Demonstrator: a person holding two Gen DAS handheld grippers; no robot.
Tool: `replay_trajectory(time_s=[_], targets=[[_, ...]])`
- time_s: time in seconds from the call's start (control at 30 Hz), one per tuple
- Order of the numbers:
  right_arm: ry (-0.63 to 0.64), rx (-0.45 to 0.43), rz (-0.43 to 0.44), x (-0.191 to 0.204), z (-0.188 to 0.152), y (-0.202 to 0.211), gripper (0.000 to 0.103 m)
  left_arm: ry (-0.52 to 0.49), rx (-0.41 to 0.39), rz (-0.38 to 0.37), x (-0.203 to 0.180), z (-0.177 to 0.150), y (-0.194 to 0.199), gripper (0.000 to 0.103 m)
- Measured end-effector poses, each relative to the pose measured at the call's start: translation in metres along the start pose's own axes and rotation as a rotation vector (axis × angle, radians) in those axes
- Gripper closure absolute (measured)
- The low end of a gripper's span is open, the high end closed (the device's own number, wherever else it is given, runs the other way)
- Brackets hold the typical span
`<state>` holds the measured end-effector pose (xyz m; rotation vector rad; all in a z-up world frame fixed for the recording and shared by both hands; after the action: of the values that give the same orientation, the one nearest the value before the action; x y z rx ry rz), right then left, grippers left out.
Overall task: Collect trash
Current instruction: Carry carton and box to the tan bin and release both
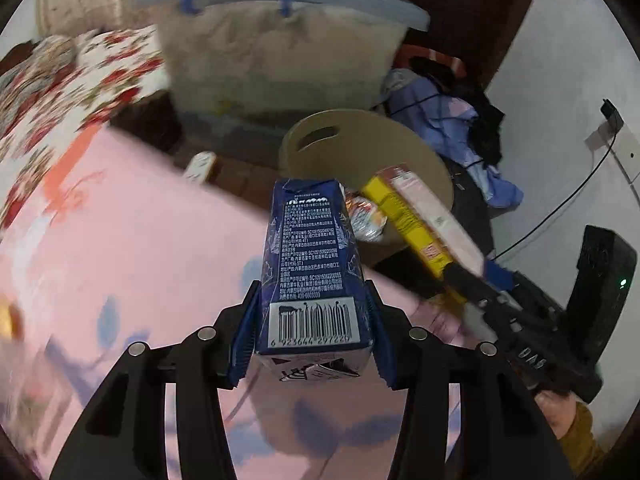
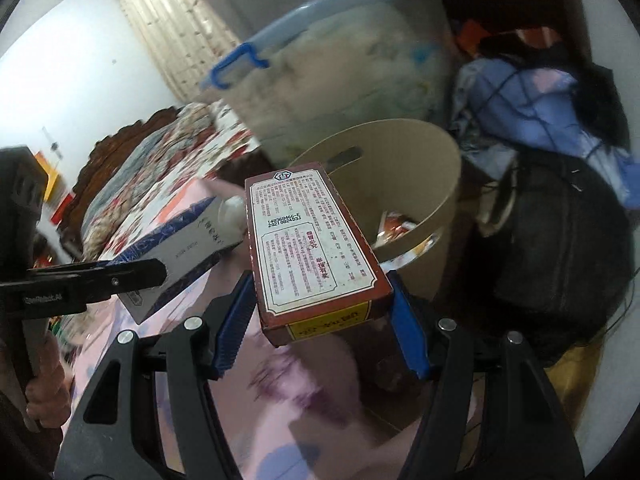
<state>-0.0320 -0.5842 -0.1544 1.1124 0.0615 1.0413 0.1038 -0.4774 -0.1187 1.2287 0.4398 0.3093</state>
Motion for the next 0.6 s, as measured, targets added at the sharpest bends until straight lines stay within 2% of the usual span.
replay_trajectory(time_s=[0.13, 0.2, 0.23, 0.27, 0.3, 0.43, 0.6], targets=[[-0.033, -0.001, -0.027, -0.014, 0.018, -0.008, 0.037, -0.039, 0.006, 0.032, -0.019, 0.033, -0.017, 0.056], [-0.048, -0.002, -0.058, -0.017, 0.026, -0.013, 0.034, -0.039, -0.004, 0.084, -0.022, 0.05, -0.025, 0.054], [-0.053, -0.008, -0.072, -0.017, 0.028, -0.012, 0.025, -0.03, -0.004, 0.109, -0.021, 0.055, -0.028, 0.042], [-0.053, -0.025, -0.073, -0.017, 0.028, -0.011, 0.022, -0.018, -0.008, 0.131, -0.02, 0.059, -0.03, 0.035], [-0.047, -0.048, -0.072, -0.015, 0.027, -0.006, 0.022, -0.011, -0.018, 0.138, -0.018, 0.06, -0.028, 0.036], [-0.034, -0.079, -0.061, -0.006, 0.013, 0.006, 0.022, -0.008, -0.051, 0.115, -0.012, 0.046, -0.012, 0.035], [-0.043, -0.065, -0.012, 0.008, -0.015, 0.013, 0.022, 0.013, -0.085, 0.056, 0.007, -0.01, 0.019, 0.035]])
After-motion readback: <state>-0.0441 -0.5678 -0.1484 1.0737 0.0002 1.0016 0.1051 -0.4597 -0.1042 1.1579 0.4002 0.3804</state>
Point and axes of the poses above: each gripper's, at about its wrist camera, not at the fingertips, and y roughly against the way its jaws point, x to its left, z to its top, the point moved 6 cm from there along -y, roughly the way its jaws point, and after that the axes turned 14 degrees about x, right-handed, at the moved point
